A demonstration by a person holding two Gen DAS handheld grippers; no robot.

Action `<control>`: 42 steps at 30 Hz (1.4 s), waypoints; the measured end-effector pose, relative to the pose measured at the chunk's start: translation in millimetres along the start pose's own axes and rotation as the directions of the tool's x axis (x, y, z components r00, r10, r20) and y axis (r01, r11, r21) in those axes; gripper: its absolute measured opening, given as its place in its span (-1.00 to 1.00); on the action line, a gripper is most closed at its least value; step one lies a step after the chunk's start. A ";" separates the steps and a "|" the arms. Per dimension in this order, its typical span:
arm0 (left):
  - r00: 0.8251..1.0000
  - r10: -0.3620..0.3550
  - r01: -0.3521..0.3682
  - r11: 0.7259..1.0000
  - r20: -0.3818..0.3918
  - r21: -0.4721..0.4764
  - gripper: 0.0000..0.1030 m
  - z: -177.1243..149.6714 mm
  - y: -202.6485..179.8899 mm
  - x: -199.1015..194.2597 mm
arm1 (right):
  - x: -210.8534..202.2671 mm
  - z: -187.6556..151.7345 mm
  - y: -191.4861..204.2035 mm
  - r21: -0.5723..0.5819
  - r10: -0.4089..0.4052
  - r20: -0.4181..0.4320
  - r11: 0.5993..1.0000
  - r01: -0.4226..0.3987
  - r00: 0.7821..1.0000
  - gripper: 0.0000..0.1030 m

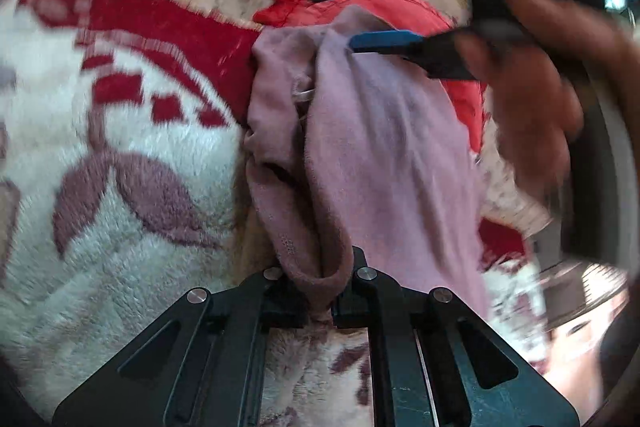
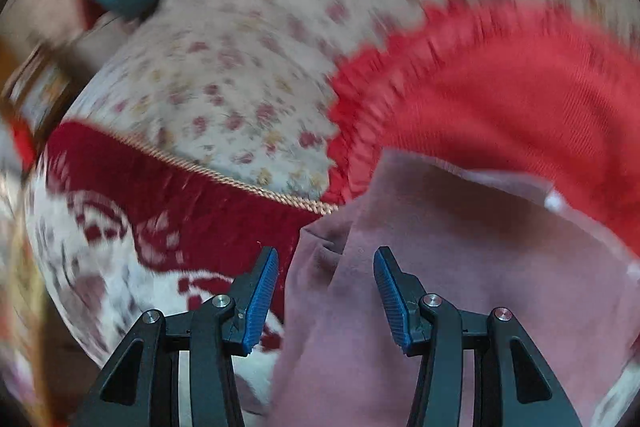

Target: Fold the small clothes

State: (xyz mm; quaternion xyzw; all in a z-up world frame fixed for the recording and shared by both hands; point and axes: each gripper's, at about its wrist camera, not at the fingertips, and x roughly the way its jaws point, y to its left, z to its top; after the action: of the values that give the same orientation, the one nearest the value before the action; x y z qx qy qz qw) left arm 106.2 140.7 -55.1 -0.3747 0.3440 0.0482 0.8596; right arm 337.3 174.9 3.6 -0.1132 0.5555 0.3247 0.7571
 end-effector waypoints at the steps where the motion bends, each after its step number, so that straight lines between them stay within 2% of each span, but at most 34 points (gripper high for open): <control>1: 1.000 0.021 -0.022 0.999 0.010 0.049 -0.90 -0.9 -6.2 -0.5 | 2.4 4.2 -2.7 0.022 -0.009 -0.016 1.000 0.009 1.000 -0.07; 4: 0.995 0.078 -0.088 0.973 0.055 0.213 -0.90 -5.8 -32.2 -3.8 | 1.3 13.2 -10.2 0.070 0.019 -0.056 0.997 -0.015 0.998 -0.07; 7: 0.987 0.093 -0.135 0.926 0.133 0.351 -0.90 -13.1 -58.3 -14.0 | 1.6 20.4 -16.8 0.093 0.046 -0.107 0.995 -0.036 0.993 -0.07; 10: 0.979 0.100 -0.174 0.868 0.180 0.466 -0.90 -23.0 -78.7 -17.6 | -1.4 24.1 -21.9 0.102 0.066 -0.128 0.993 -0.053 0.990 -0.07; 13: 0.970 0.122 -0.223 0.795 0.213 0.563 -0.90 -30.1 -92.6 -11.9 | -5.2 24.8 -23.9 0.098 0.081 -0.140 0.993 -0.067 0.987 -0.05; 14: 0.966 0.123 -0.237 0.763 0.225 0.601 -0.90 -33.7 -98.3 -10.5 | -6.1 25.3 -24.6 0.097 0.079 -0.145 0.993 -0.065 0.986 -0.04; 16: 0.963 0.123 -0.254 0.714 0.240 0.652 -0.90 -41.3 -105.1 -7.6 | -10.2 27.0 -28.6 0.116 0.083 -0.156 0.991 -0.065 0.984 0.05; 17: 0.963 0.122 -0.257 0.693 0.242 0.674 -0.90 -44.5 -107.9 -5.7 | -11.2 27.2 -30.2 0.125 0.083 -0.160 0.990 -0.063 0.984 0.22; 18: 0.964 0.119 -0.254 0.683 0.238 0.685 -0.90 -46.2 -108.3 -5.4 | -14.1 28.0 -31.3 0.131 0.094 -0.170 0.989 -0.072 0.981 0.32; 22: 0.966 0.117 -0.248 0.668 0.230 0.701 -0.90 -48.6 -110.3 -2.9 | -19.7 29.2 -19.7 0.050 0.048 -0.204 0.998 -0.039 0.978 0.38; 25: 0.967 0.122 -0.246 0.660 0.223 0.710 -0.90 -50.1 -111.9 -0.6 | -17.9 31.9 -9.8 0.007 -0.037 -0.227 0.999 0.039 0.973 0.40; 29: 0.967 0.125 -0.250 0.644 0.223 0.723 -0.90 -54.9 -115.2 1.3 | -6.5 36.7 14.4 -0.068 -0.155 -0.265 0.988 0.141 0.952 0.40; 32: 0.967 0.124 -0.249 0.638 0.222 0.729 -0.90 -56.4 -116.3 2.5 | 8.2 39.6 29.2 -0.120 -0.275 -0.300 0.961 0.250 0.913 0.40; 33: 0.968 0.123 -0.246 0.638 0.219 0.729 -0.90 -56.6 -116.7 3.0 | 13.9 39.7 33.0 -0.141 -0.328 -0.309 0.944 0.298 0.893 0.40; 35: 0.970 0.121 -0.240 0.640 0.212 0.730 -0.90 -56.6 -117.1 3.9 | 23.7 41.0 41.0 -0.171 -0.432 -0.299 0.902 0.397 0.851 0.40; 38: 0.972 0.119 -0.230 0.649 0.201 0.725 -0.90 -56.2 -116.6 4.6 | 49.0 34.1 53.9 -0.258 -0.575 -0.291 0.817 0.516 0.765 0.40; 41: 0.975 0.119 -0.220 0.659 0.189 0.720 -0.90 -55.0 -115.5 5.7 | 70.8 24.6 56.8 -0.297 -0.623 -0.300 0.780 0.551 0.722 0.40; 42: 0.976 0.119 -0.215 0.664 0.183 0.716 -0.90 -54.6 -114.8 6.3 | 79.0 20.4 56.1 -0.315 -0.647 -0.301 0.761 0.567 0.701 0.40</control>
State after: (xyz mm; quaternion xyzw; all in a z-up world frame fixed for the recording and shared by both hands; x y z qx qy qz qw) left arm 119.8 20.7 -15.2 0.0370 0.3153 0.0079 0.9482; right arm 332.0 257.5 -50.7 -0.4281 0.5910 0.0795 0.6791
